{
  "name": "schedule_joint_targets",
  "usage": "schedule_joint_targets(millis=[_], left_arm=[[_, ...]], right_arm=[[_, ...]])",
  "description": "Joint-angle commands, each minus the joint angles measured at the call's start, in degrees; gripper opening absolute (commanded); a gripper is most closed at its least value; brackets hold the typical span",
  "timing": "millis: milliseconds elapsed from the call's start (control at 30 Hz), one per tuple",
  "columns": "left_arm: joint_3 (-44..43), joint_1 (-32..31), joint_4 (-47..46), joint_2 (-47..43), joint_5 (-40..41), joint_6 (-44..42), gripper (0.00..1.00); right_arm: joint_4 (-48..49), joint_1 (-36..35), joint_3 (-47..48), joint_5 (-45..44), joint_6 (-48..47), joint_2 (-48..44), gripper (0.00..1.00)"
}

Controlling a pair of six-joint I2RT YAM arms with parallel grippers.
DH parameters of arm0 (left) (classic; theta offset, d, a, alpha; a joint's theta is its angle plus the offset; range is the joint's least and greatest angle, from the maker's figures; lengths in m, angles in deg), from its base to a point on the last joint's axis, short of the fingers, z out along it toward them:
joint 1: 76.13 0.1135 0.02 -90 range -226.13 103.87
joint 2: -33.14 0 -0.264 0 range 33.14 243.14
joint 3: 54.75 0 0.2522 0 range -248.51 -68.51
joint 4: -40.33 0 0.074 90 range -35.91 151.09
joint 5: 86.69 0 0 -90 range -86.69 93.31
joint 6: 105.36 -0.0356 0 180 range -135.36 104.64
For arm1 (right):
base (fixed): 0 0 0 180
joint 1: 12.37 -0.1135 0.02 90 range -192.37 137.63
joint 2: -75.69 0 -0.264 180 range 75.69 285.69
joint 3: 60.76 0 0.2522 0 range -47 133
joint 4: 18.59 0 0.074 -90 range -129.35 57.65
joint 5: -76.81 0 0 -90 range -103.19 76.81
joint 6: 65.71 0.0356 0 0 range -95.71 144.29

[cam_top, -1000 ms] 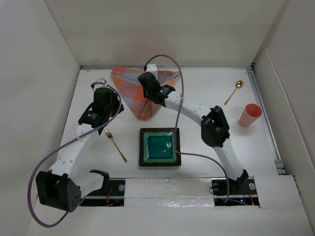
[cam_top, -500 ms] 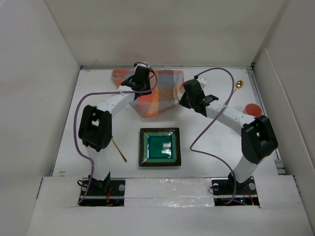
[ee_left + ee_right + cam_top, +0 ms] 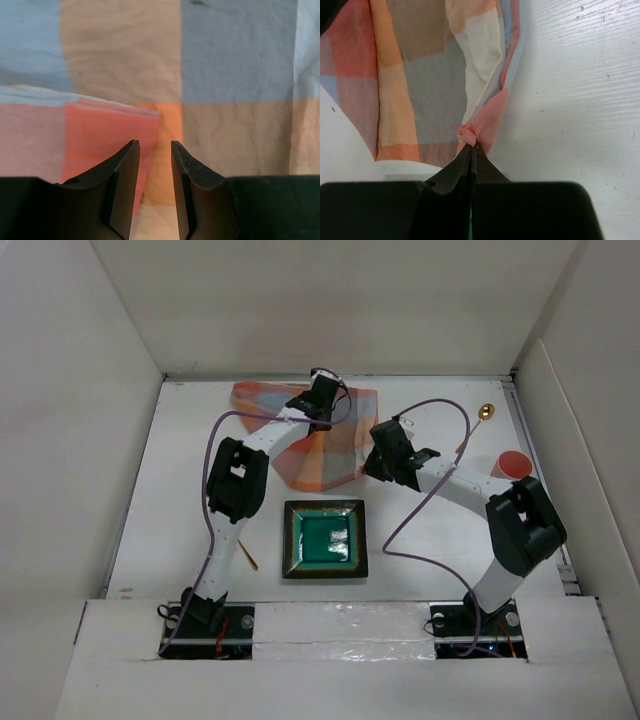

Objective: Set the dinner table for one person

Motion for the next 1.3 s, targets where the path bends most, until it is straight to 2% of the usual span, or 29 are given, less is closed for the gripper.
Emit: schedule_joint_targets(millis=[0, 133, 167, 267, 533, 733, 800, 1000, 1067, 1167, 1233, 1267], left_arm=[[-2.1, -0.78, 0.52, 0.48, 1.14, -1.61, 0.29], [0.28, -0.78, -0.27, 0.93, 3.77, -1.52, 0.29], [0.54, -0.78, -0.36, 1.54, 3.69, -1.43, 0.34], [0.63, -0.78, -0.71, 1.98, 3.69, -1.17, 0.39], [1.87, -0.78, -2.2, 2.68, 3.78, -1.17, 0.37], [1.43, -0.26, -2.11, 4.0, 3.07, -0.64, 0.29], [1.07, -0.26, -2.12, 4.0, 3.07, -0.55, 0.19], [0.81, -0.26, -2.38, 2.52, 4.12, -0.2, 0.09], [1.16, -0.26, -2.73, 1.72, 4.65, -0.2, 0.0], [1.33, 0.27, -2.12, -0.38, 5.97, 0.32, 0.0], [5.35, 0.88, -5.08, -7.12, 6.76, 1.2, 0.0], [5.38, 0.89, -5.1, -7.16, 6.76, 1.2, 0.0]], right_arm=[[2.1, -0.56, 0.98, 0.34, 0.55, -1.26, 0.0], [2.27, -0.56, 1.24, 0.78, 0.2, -1.08, 0.0], [2.36, -0.56, 1.07, 1.04, 0.2, -1.17, 0.0], [2.54, -0.56, 0.72, 1.13, -0.06, -1.26, 0.0], [2.18, -0.56, -0.07, 1.04, -0.94, -1.87, 0.0], [2.01, -0.56, -0.16, 1.13, -1.47, -2.14, 0.0], [1.92, -0.56, -0.16, 1.13, -1.64, -2.05, 0.0], [1.92, -0.56, 0.19, 1.57, -1.99, -1.35, 0.0], [1.57, -0.56, 0.63, 1.48, -2.17, -1.09, 0.0], [1.48, 0.49, 0.8, 1.13, -2.35, -1.35, 0.0], [1.83, 2.5, 1.07, 3.58, -1.74, -2.66, 0.0], [1.83, 2.52, 1.07, 3.59, -1.73, -2.67, 0.0]])
